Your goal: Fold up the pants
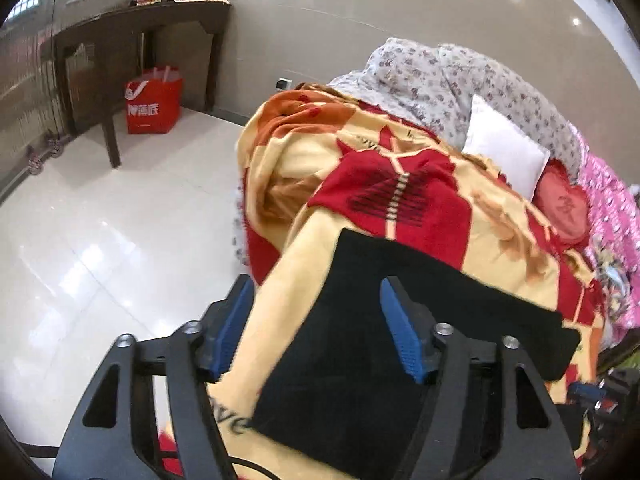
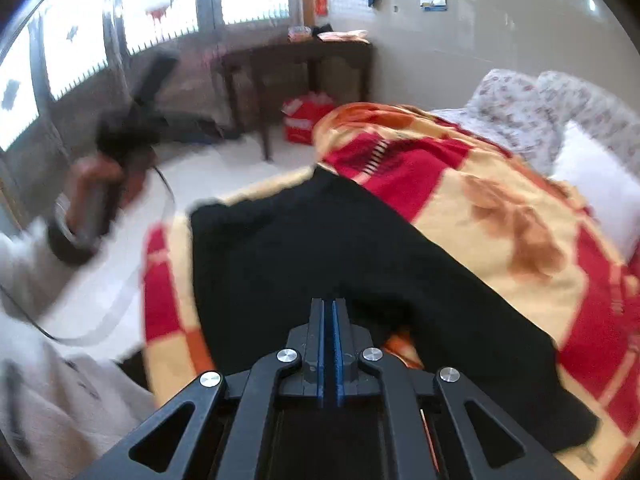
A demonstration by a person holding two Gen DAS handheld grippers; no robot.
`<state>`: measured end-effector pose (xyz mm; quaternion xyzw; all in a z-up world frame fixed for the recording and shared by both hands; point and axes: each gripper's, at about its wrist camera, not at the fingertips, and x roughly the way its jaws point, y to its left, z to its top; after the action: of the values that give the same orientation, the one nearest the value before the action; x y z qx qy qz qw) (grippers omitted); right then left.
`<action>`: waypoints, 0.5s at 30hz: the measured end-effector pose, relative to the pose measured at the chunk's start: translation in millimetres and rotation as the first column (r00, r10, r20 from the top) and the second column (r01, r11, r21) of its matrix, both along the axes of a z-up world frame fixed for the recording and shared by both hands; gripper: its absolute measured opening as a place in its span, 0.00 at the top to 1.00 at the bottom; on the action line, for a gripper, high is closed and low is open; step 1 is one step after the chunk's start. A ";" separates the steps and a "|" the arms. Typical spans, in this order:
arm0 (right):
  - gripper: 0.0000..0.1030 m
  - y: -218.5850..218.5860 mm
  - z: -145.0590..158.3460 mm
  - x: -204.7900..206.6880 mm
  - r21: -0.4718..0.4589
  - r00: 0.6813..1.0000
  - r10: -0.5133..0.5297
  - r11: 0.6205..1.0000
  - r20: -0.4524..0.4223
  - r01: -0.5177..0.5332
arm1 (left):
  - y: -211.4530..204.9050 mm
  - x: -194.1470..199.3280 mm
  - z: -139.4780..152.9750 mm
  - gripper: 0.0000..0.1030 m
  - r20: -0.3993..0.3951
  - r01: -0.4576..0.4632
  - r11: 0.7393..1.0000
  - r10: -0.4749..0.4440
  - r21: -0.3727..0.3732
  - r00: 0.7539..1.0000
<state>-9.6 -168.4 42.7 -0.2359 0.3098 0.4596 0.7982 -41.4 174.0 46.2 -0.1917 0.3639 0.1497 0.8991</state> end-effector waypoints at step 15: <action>0.40 39.2 -55.4 192.1 -0.195 0.991 -0.094 0.978 -0.092 0.074 | -44.8 39.8 -49.8 0.36 -0.132 0.164 0.985 -0.170 -0.056 0.977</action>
<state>182.6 -129.2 -12.7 -0.2747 0.4018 0.4049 0.7740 -1.7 129.2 -3.6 -0.1701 0.4426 0.0783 0.8770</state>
